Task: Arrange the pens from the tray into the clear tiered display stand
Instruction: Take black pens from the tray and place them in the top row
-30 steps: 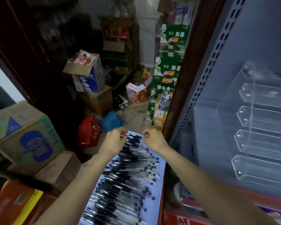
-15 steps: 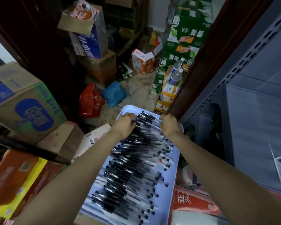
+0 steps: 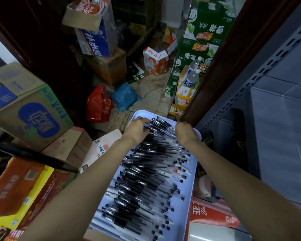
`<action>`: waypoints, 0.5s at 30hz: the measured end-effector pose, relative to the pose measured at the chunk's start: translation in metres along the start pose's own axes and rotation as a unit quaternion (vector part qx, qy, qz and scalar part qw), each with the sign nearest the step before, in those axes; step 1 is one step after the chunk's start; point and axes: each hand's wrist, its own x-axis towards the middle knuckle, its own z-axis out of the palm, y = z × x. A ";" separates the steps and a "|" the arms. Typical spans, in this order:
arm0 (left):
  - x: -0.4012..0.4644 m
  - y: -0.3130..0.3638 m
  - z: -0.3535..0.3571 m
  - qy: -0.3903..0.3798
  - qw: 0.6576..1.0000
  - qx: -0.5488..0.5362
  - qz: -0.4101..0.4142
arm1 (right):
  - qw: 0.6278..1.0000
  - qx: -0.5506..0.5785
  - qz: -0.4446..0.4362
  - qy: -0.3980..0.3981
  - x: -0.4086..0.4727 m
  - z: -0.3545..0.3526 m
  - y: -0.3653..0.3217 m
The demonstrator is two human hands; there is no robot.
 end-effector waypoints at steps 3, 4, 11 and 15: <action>-0.001 0.000 -0.001 0.003 1.000 -0.014 -0.007 | 1.000 0.027 -0.007 -0.005 -0.007 -0.006 -0.002; -0.001 0.000 -0.002 0.009 1.000 -0.027 -0.010 | 0.999 0.044 -0.013 0.000 -0.010 -0.008 -0.001; -0.018 0.056 -0.029 0.025 0.960 -0.280 -0.020 | 0.937 0.343 -0.057 0.027 -0.040 -0.047 -0.006; -0.020 0.102 -0.050 0.073 0.928 -0.365 0.009 | 0.912 0.392 -0.109 0.054 -0.068 -0.092 -0.014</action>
